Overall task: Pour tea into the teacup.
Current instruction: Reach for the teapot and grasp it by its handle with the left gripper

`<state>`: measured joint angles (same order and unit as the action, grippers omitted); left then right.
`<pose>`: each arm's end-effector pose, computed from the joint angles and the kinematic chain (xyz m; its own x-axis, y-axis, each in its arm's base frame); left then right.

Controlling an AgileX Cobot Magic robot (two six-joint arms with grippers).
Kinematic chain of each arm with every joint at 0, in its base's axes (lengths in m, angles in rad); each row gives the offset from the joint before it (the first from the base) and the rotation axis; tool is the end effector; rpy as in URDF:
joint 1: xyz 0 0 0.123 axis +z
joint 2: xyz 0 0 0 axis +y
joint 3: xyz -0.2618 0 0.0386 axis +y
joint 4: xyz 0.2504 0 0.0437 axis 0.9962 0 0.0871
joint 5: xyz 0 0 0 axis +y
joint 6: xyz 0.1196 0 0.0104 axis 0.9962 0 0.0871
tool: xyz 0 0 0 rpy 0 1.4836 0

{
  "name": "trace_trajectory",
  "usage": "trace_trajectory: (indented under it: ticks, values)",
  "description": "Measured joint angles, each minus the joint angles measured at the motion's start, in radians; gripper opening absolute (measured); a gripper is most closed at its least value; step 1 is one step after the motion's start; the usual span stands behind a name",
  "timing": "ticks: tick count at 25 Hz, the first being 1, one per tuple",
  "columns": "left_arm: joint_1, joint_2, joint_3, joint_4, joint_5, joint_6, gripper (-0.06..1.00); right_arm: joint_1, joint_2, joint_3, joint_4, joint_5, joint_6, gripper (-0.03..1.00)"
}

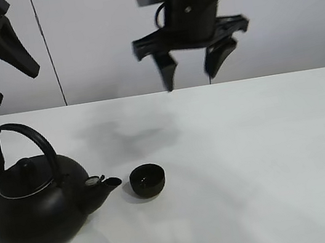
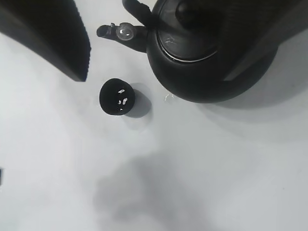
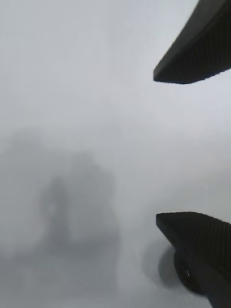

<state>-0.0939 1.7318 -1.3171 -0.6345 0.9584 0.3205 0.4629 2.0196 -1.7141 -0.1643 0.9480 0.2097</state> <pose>0.3596 -0.0924 0.2172 -0.9391 0.0185 -0.3430 0.1913 0.8575 -0.4775 0.4078 0.1857 0.1994 -0.8597 -0.3038 -0.4107 -0.2998 0.9510 -0.0759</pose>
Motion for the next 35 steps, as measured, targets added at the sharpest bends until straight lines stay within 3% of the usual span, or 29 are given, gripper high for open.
trace_trajectory:
  ticks: [5, 12, 15, 19, 28, 32, 35]
  values:
    - [0.0, 0.0, 0.0, 0.0, -0.002, 0.0, 0.53, -0.202, -0.153, 0.0, -0.117, 0.084, -0.078, 0.51]
    - [0.0, 0.0, 0.0, 0.0, -0.003, 0.0, 0.53, -0.477, -0.455, 0.0, -0.14, 0.187, -0.105, 0.51]
    - [0.0, 0.0, 0.0, 0.0, -0.003, 0.0, 0.53, -0.55, -0.606, 0.0, -0.143, 0.239, -0.106, 0.51]
    - [0.0, 0.0, 0.0, 0.0, -0.003, 0.0, 0.53, -0.566, -0.836, -0.001, -0.11, 0.305, -0.106, 0.51]
    - [0.0, 0.0, 0.0, 0.0, -0.003, 0.0, 0.53, -0.566, -1.348, 0.017, 0.177, 0.319, -0.191, 0.51]
    - [0.0, 0.0, 0.0, 0.0, -0.004, 0.0, 0.53, -0.566, -1.542, 0.145, 0.247, 0.32, -0.198, 0.51]
    - [0.0, 0.0, 0.0, 0.0, -0.004, 0.0, 0.53, -0.566, -1.673, 0.328, 0.258, 0.32, -0.201, 0.51]
